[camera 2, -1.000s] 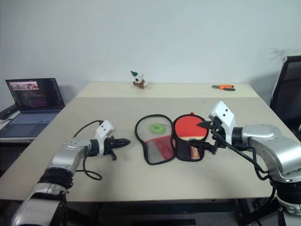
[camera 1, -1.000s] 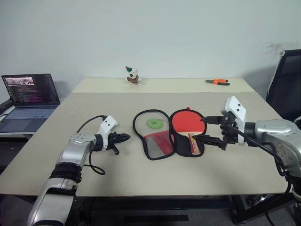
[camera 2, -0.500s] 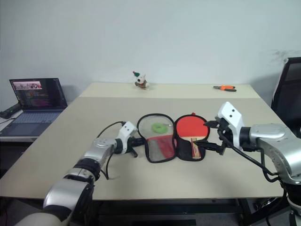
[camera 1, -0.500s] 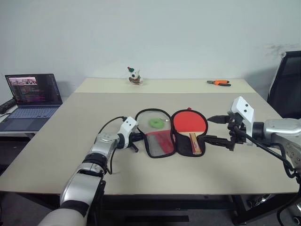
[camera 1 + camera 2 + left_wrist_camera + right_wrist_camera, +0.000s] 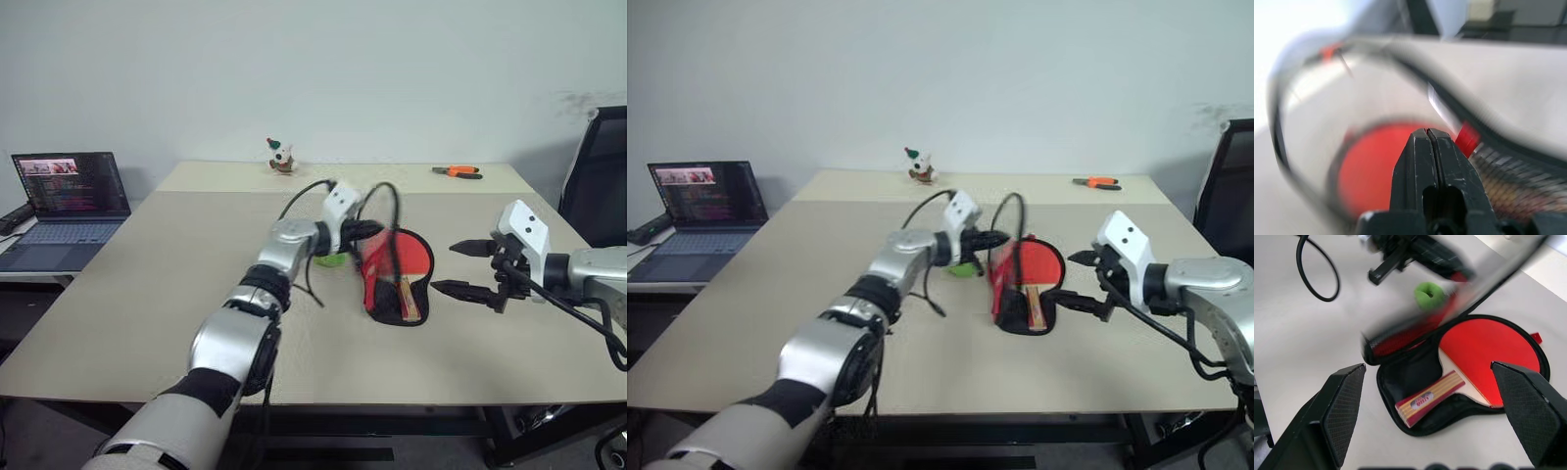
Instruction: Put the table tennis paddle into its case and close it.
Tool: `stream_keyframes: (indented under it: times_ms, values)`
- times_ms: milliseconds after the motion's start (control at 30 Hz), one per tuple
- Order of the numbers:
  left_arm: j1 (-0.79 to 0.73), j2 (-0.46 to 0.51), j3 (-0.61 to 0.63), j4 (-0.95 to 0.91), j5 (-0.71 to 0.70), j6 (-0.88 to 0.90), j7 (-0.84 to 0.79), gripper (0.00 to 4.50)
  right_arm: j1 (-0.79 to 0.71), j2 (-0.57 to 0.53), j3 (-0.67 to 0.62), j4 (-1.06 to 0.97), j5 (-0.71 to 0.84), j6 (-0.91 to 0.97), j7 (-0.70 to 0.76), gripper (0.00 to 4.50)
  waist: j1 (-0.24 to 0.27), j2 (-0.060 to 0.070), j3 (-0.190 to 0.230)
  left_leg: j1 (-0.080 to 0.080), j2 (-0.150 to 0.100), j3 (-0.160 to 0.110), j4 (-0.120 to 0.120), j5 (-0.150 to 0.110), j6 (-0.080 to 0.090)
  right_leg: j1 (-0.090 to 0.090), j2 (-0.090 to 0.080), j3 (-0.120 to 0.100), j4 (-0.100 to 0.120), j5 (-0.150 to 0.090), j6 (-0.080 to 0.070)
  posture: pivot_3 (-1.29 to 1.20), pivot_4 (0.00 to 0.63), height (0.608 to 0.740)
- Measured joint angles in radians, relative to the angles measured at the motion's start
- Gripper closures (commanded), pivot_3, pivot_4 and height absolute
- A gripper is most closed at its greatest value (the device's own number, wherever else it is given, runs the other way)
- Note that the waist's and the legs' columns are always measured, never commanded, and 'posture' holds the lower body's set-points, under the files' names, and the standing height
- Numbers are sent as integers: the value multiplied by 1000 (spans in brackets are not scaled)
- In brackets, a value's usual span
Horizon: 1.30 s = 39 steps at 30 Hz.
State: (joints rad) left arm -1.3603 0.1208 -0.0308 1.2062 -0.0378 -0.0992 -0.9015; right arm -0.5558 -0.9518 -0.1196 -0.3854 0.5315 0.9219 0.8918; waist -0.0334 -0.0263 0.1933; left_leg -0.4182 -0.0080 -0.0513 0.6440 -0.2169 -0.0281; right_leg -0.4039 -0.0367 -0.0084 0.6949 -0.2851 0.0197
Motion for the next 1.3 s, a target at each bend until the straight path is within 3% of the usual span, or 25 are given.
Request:
stream_keyframes:
  times_ms: [200,367,600,833,1033,1300]
  values:
    - [29,2,1,15,-1,-5,-30,4470,0,9,0,33,-2,6,-43,0,-7,0,0,1,1,0,0,0,0,0,3,1,1,0,0,0,150,740]
    - [116,91,32,-50,-32,7,-131,4470,-29,92,15,130,-7,59,-132,0,-7,0,0,1,2,0,0,0,0,-1,2,1,2,0,-1,0,150,740]
    - [418,282,58,-496,-162,276,-335,4470,-116,226,105,358,-67,69,-204,0,-9,1,0,0,3,-2,0,0,0,-1,1,1,2,0,-1,0,150,740]
    - [658,459,124,-940,-280,544,-299,4470,-215,342,158,687,-159,5,-224,0,4,1,0,1,2,-3,1,0,0,-1,0,1,2,0,-1,0,150,740]
    - [723,478,143,-1082,-323,624,-220,4470,-303,409,163,940,-245,-106,-254,0,5,1,0,1,2,-1,1,0,0,0,-1,1,2,0,-1,0,150,740]
    - [734,484,142,-1124,-354,641,-171,4470,-366,458,163,1088,-304,-170,-232,0,-3,1,-1,3,3,0,1,0,0,0,0,2,3,1,-2,0,150,740]
